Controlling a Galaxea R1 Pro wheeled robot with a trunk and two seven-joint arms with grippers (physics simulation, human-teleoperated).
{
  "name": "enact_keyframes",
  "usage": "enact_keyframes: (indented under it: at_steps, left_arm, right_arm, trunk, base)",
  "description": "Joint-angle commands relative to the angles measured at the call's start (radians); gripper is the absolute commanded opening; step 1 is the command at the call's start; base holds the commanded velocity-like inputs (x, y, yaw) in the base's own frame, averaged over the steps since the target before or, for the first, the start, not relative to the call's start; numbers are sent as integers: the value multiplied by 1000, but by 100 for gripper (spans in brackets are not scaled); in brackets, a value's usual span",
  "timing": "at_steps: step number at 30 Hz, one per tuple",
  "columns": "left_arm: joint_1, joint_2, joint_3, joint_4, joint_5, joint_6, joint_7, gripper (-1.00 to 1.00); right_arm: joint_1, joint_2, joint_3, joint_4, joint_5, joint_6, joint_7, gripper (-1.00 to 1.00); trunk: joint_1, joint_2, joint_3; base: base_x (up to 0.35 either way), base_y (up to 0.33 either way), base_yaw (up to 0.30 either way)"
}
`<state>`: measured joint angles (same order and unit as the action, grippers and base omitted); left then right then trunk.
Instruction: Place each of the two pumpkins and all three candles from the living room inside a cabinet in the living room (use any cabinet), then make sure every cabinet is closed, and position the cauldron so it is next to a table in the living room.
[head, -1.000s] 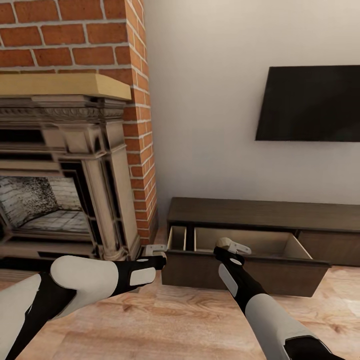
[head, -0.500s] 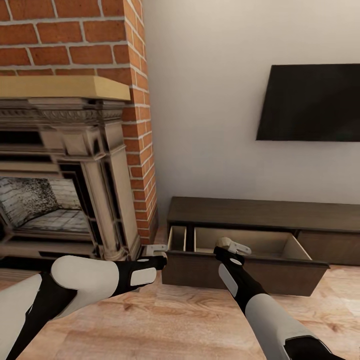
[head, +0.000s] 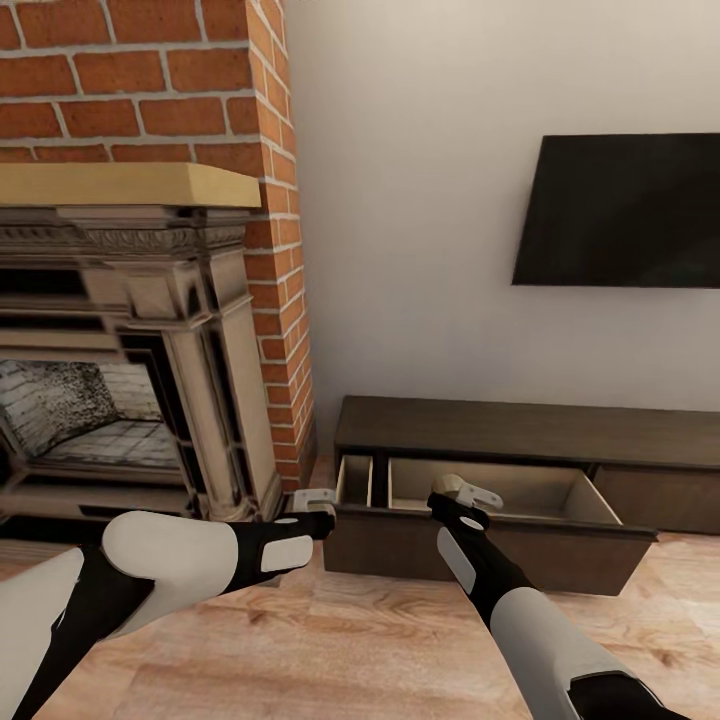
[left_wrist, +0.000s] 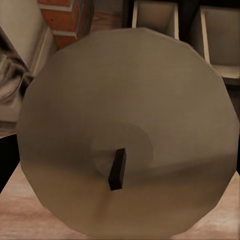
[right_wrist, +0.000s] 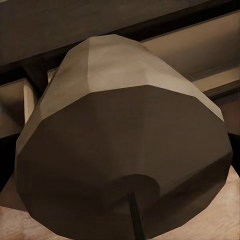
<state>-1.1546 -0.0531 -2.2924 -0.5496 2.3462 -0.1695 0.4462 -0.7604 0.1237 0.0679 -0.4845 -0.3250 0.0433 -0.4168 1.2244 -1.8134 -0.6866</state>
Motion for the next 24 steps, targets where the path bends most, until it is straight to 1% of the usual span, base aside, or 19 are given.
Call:
enact_keyframes:
  at_steps: [1,3,6,13,24]
  left_arm:
    - [-2,-1,-9,-4,10,-14,-1,-100]
    - [-2,-1,-9,-5,10,-20,-2,-100]
    - [-2,-1,-9,-7,10,-24,-3,-100]
    - [-2,1,-10,-7,10,-24,-4,-100]
    - [-2,-1,-12,-7,10,-19,-4,-100]
  right_arm:
    - [0,-1,7,-2,-6,4,-8,-100]
    - [0,-1,7,-2,-6,4,-7,-100]
    - [0,-1,7,-2,-7,6,-4,-100]
    - [0,-1,6,-2,-8,7,-2,-100]
    - [0,0,7,-2,-8,4,-4,-100]
  trunk:
    - [0,-1,-1]
    - [0,-1,-1]
    - [0,-1,-1]
    - [0,-1,-1]
    - [0,-1,-1]
  base:
    - [0,0,0]
    - [0,0,-38]
    - [86,0,-179]
    - [276,0,-245]
    - [341,0,-19]
